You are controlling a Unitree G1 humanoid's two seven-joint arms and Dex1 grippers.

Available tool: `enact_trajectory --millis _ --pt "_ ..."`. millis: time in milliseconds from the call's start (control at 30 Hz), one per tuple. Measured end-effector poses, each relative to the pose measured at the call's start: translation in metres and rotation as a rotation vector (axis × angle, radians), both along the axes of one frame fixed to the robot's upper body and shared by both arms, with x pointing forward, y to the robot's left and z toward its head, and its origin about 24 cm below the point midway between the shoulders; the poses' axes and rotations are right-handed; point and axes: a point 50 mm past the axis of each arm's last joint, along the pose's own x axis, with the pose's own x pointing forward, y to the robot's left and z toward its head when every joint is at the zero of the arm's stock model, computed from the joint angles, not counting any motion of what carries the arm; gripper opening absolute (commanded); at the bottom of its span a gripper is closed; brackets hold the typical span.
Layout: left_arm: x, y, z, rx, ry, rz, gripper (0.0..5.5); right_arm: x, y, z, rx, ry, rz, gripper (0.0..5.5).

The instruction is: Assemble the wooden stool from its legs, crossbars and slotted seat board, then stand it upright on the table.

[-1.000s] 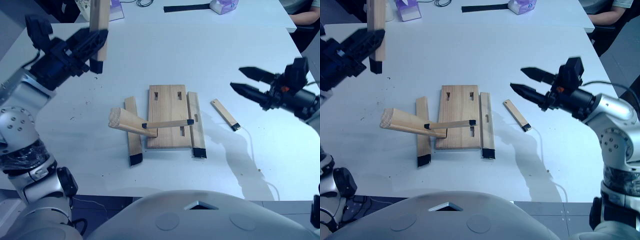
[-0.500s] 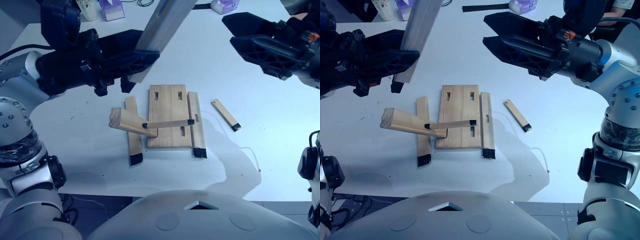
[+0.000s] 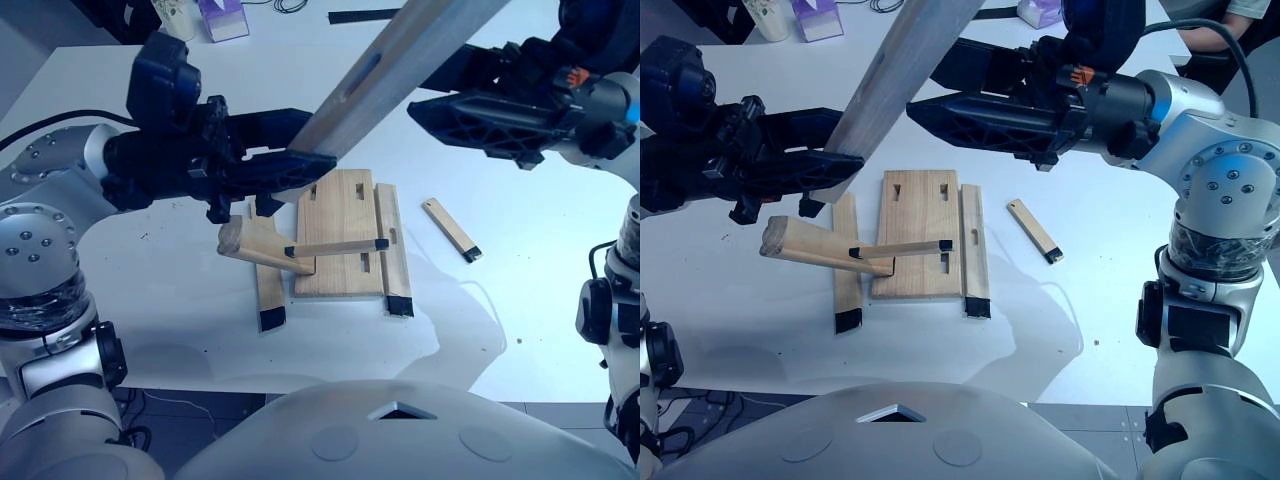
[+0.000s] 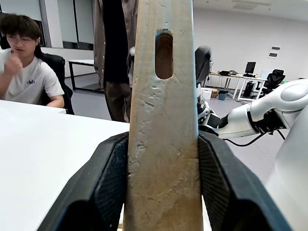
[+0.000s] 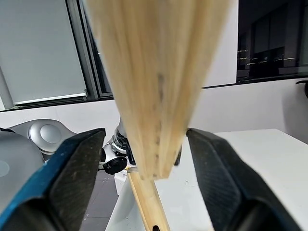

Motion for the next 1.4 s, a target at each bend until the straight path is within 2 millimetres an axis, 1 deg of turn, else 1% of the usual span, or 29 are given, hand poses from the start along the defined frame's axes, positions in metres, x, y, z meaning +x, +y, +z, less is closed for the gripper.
enact_trajectory --millis 100,200,233,300,400,633,667,1100,1400 --pt "0.0 -0.001 -0.002 0.014 0.007 -0.009 2.01 -0.002 0.004 0.003 0.007 -0.016 0.009 4.11" --pt "0.0 0.0 -0.003 0.026 0.005 -0.006 2.01 -0.003 0.006 0.002 0.0 -0.02 0.017 4.68" --pt "0.0 0.0 -0.003 0.028 0.006 -0.005 2.01 -0.003 0.007 0.002 -0.005 -0.022 0.02 4.78" --pt "0.0 0.0 -0.004 0.029 0.007 -0.007 2.01 -0.004 0.009 0.001 -0.018 -0.028 0.029 5.2" --pt "0.0 0.0 -0.004 0.029 0.008 -0.007 2.01 -0.005 0.011 -0.001 -0.041 -0.04 0.03 5.2" --pt "0.0 0.0 -0.005 0.031 0.008 -0.009 2.01 -0.005 0.011 -0.002 -0.052 -0.053 0.044 4.15" --pt "0.0 0.0 -0.005 0.03 0.006 -0.009 2.01 -0.006 0.011 -0.002 -0.053 -0.054 0.046 4.1" --pt "-0.001 -0.003 -0.009 0.045 0.008 -0.027 2.01 -0.001 0.009 -0.006 -0.086 -0.067 -0.006 1.99" --pt "0.0 -0.003 -0.008 0.049 0.0 -0.015 2.01 0.002 0.008 -0.007 -0.081 -0.086 -0.005 2.0"
